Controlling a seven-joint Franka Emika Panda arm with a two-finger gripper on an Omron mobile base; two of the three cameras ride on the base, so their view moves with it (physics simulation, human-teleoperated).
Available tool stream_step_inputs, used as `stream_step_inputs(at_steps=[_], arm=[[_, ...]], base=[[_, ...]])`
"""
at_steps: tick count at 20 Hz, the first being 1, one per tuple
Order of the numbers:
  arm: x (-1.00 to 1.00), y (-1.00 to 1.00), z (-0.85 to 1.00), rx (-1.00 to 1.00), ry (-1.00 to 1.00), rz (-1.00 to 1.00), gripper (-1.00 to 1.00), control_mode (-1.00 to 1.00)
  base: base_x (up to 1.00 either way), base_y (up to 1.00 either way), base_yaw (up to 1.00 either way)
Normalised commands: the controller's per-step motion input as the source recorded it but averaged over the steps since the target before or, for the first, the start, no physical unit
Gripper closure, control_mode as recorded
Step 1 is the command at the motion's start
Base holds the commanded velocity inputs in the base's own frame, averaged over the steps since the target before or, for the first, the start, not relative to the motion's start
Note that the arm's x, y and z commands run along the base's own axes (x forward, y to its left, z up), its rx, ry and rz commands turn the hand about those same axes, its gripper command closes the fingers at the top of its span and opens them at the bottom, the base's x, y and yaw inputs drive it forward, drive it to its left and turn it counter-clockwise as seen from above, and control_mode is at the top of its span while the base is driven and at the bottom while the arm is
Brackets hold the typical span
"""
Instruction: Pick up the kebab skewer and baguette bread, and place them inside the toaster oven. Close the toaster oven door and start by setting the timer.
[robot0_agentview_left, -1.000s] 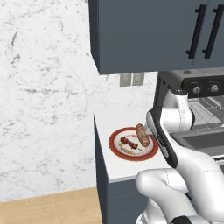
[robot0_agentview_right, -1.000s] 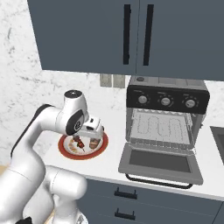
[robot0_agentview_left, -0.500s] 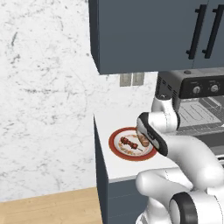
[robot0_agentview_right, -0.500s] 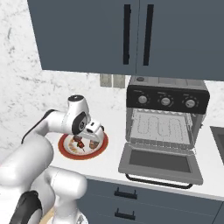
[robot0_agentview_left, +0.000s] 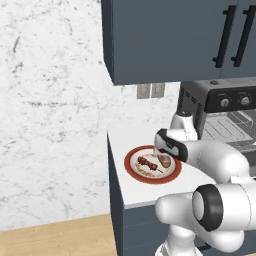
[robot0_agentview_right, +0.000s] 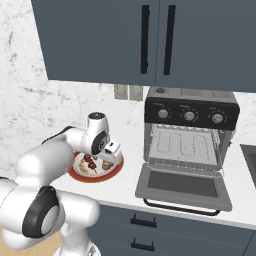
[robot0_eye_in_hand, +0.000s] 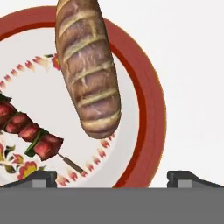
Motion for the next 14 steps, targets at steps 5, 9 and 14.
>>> stream_step_inputs(at_steps=[5, 9, 14], arm=[[0.24, 0.0, -0.43, 0.0, 0.03, -0.03, -1.0, -1.0], [0.37, 0.05, -0.35, 0.0, 0.0, -0.01, -1.0, -1.0], [0.14, 0.0, -0.19, 0.0, 0.0, -0.01, -1.0, -1.0]], base=[[0.0, 0.0, 0.0], [0.0, 0.0, 0.0], [0.0, 0.0, 0.0]])
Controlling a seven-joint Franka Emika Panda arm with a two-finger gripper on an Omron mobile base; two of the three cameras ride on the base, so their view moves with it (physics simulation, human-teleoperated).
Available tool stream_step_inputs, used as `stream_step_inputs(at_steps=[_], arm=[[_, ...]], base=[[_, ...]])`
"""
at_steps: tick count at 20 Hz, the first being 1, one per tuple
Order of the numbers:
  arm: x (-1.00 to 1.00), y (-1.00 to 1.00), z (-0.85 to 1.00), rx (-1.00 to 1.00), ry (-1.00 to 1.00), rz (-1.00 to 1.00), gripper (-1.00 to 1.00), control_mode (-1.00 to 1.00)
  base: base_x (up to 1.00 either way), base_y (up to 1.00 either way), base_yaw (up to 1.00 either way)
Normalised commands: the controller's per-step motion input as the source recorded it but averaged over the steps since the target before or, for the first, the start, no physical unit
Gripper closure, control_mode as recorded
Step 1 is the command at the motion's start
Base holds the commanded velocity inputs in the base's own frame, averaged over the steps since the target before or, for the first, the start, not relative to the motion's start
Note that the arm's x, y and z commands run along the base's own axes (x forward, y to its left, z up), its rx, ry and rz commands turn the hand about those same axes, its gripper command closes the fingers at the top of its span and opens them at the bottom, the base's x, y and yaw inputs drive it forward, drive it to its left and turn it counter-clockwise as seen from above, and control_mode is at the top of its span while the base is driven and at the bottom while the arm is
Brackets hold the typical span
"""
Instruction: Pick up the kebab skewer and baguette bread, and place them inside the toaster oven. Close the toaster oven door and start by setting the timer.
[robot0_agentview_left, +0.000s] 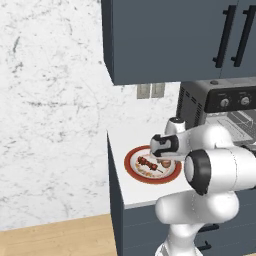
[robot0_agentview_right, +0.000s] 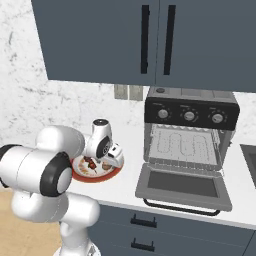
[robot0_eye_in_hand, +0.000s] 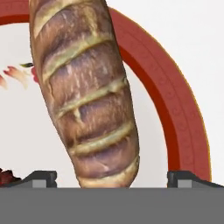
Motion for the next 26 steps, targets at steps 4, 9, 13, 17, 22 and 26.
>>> stream_step_inputs(at_steps=[4, 9, 13, 17, 22, 26], arm=[[0.22, 0.0, -0.22, 0.0, 0.0, -0.01, -1.0, -1.0], [0.1, 0.01, -0.15, 0.0, 0.0, -0.01, -1.0, -1.0], [0.0, 0.2, -0.08, 0.0, 0.0, -0.02, 1.0, -1.0], [0.0, 0.1, -0.22, 0.0, 0.0, -0.04, 1.0, -1.0], [-0.09, 0.0, 0.4, 0.01, -0.01, -0.01, 1.0, -1.0], [-0.74, -0.07, 1.0, 0.06, -0.06, 0.02, 1.0, -1.0]], base=[[0.0, 0.0, 0.0], [0.0, 0.0, 0.0], [0.0, 0.0, 0.0], [0.0, 0.0, 0.0], [0.0, 0.0, 0.0], [0.0, 0.0, 0.0]])
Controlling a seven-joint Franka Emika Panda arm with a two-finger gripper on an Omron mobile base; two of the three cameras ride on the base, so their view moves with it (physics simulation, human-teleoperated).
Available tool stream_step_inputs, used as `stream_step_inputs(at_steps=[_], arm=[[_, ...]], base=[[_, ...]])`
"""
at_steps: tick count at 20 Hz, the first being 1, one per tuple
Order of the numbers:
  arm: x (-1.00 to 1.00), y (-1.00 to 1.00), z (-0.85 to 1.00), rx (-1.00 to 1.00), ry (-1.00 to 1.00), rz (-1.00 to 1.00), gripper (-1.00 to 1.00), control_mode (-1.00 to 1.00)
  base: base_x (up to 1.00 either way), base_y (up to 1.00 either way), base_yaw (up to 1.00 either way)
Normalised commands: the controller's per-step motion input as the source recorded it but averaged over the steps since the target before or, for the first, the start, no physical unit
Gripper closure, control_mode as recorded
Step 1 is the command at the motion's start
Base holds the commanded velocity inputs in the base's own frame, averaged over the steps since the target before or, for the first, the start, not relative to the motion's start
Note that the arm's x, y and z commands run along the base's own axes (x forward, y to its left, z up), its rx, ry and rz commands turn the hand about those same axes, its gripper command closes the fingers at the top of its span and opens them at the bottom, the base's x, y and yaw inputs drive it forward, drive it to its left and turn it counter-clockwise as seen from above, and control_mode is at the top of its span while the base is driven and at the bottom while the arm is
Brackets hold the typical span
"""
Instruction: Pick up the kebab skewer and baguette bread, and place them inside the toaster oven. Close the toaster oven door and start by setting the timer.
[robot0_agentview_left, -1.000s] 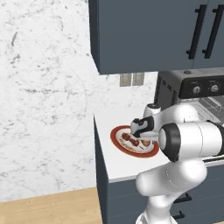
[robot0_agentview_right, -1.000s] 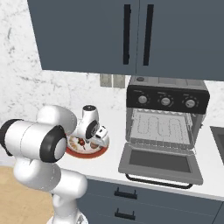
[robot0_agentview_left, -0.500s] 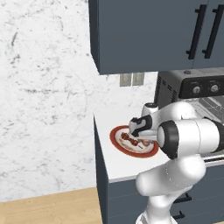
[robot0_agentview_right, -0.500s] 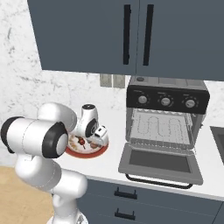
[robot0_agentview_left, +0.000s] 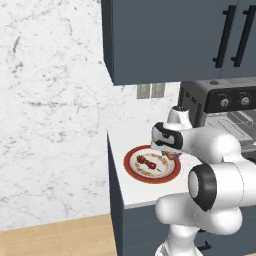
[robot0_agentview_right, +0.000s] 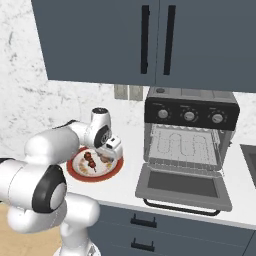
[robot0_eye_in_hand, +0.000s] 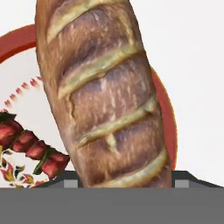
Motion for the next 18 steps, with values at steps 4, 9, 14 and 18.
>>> stream_step_inputs(at_steps=[4, 9, 14, 18], arm=[[-0.7, -0.56, 1.0, 0.0, -0.04, 0.09, 1.0, -1.0], [-0.5, -0.99, 0.66, 0.0, 0.0, 0.09, 1.0, -1.0], [-0.17, -1.0, 0.49, 0.0, 0.0, 0.04, 1.0, -1.0], [0.0, -0.99, 0.25, 0.0, 0.0, 0.0, 1.0, -1.0]], base=[[0.0, 0.0, 0.0], [0.0, 0.0, 0.0], [0.0, 0.0, 0.0], [0.0, 0.0, 0.0]])
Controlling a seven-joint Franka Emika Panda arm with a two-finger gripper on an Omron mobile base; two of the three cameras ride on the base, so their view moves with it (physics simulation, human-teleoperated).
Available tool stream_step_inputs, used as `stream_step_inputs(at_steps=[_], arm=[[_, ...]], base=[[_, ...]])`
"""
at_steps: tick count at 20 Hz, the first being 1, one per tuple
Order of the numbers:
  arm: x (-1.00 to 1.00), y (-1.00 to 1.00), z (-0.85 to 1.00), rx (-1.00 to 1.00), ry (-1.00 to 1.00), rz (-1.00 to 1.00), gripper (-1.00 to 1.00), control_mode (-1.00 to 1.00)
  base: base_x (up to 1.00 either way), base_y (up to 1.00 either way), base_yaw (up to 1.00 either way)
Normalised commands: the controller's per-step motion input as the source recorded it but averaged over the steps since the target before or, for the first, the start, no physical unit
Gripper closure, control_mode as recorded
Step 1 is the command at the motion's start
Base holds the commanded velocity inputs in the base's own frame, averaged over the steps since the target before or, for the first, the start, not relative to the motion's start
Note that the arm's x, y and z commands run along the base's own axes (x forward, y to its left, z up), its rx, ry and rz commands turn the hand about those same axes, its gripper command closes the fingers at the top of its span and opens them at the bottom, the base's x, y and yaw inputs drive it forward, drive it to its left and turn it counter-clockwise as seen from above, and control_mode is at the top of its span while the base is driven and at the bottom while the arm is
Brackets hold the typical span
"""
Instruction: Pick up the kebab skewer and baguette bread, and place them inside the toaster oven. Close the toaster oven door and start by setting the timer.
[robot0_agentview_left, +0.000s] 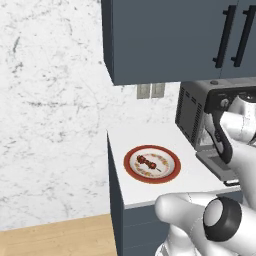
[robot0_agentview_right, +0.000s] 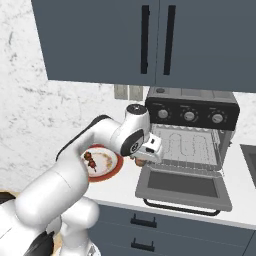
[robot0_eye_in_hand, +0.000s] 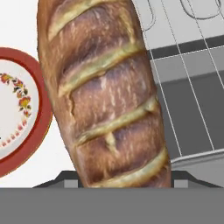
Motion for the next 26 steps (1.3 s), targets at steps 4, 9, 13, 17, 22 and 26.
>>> stream_step_inputs(at_steps=[4, 9, 13, 17, 22, 26], arm=[[0.04, -0.89, 0.18, 0.0, 0.0, 0.0, 1.0, -1.0], [0.22, -0.56, 0.12, 0.0, 0.0, 0.0, 1.0, -1.0], [0.36, -0.08, -0.1, 0.0, -0.01, 0.0, 1.0, -1.0], [0.26, 0.0, -0.41, 0.0, -0.03, 0.0, 1.0, -1.0], [0.35, -0.28, -0.16, 0.0, 0.0, 0.0, 1.0, -1.0], [0.05, -0.12, -0.25, 0.0, 0.0, 0.0, 1.0, -1.0]], base=[[0.0, 0.0, 0.0], [0.0, 0.0, 0.0], [0.0, 0.0, 0.0], [0.0, 0.0, 0.0], [0.0, 0.0, 0.0], [0.0, 0.0, 0.0]])
